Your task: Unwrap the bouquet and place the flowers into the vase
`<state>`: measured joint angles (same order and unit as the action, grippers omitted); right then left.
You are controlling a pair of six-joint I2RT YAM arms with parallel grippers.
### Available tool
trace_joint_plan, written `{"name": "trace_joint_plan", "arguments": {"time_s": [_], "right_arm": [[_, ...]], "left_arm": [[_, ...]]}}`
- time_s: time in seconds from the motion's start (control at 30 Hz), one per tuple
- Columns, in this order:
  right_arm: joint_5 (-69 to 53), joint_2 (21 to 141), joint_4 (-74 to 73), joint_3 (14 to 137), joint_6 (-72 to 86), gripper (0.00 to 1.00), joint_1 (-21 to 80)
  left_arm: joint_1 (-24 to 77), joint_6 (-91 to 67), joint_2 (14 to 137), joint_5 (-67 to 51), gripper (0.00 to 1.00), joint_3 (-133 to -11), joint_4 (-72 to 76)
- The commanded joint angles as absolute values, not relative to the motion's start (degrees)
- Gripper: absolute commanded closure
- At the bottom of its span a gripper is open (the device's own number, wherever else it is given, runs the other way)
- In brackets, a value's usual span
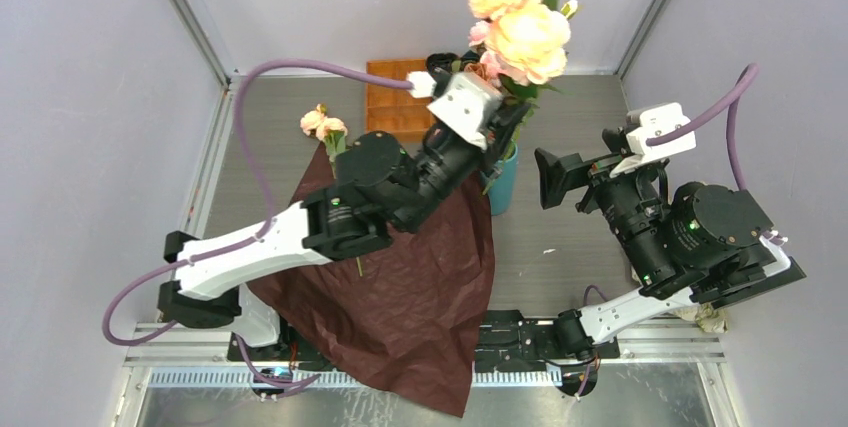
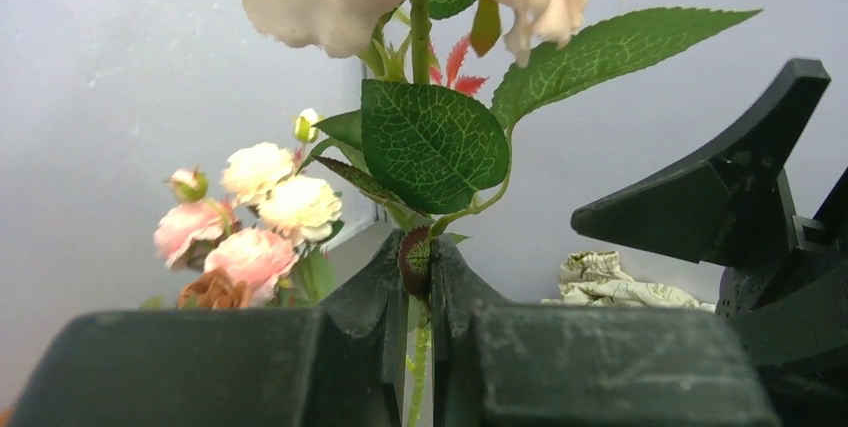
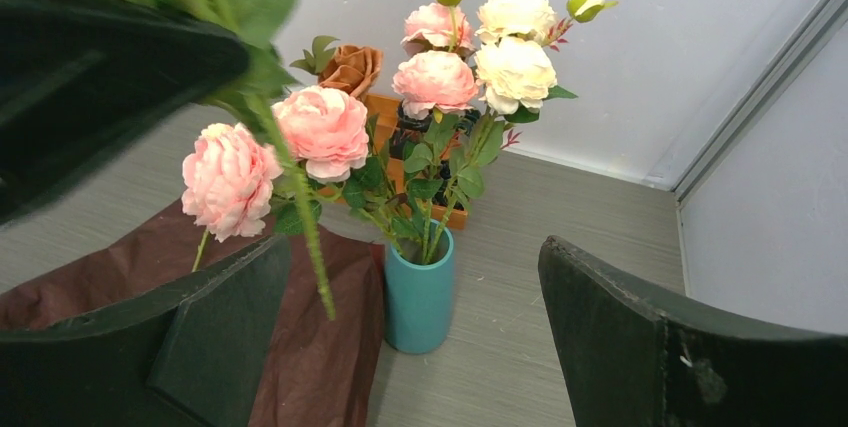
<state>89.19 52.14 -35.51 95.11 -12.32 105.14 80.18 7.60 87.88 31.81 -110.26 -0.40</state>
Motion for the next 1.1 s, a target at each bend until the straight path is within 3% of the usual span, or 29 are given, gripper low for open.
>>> {"name": "trace_joint_plan", "arguments": {"time_s": [0.0, 0.13, 0.33, 0.6, 1.07], "right_arm": [[108.10, 51.83, -37.16, 96.07, -10.14, 0.01, 105.29], [108.11, 50.87, -37.78, 95.43, -9.40, 0.01, 105.25], [108.09, 50.45, -39.99, 95.69, -8.20, 0.01, 105.25], [108.02, 50.47, -42.59, 96.12, -6.61, 0.00, 105.27], [108.02, 50.45, -44.21, 95.59, -4.83, 0.00, 105.19]], "left_arm": [[80.36, 15.35, 90.68, 26.78, 0.90, -111.46, 12.52], [78.61, 17.76, 92.18, 26.22, 0.91, -109.26, 18.92], [68.23, 6.97, 93.53, 21.97, 0.91, -108.73, 18.60], [61.54, -0.64, 96.47, 18.18, 0.91, -109.78, 17.63], [59.53, -11.23, 94.87, 16.75, 0.91, -93.00, 25.61]]}}
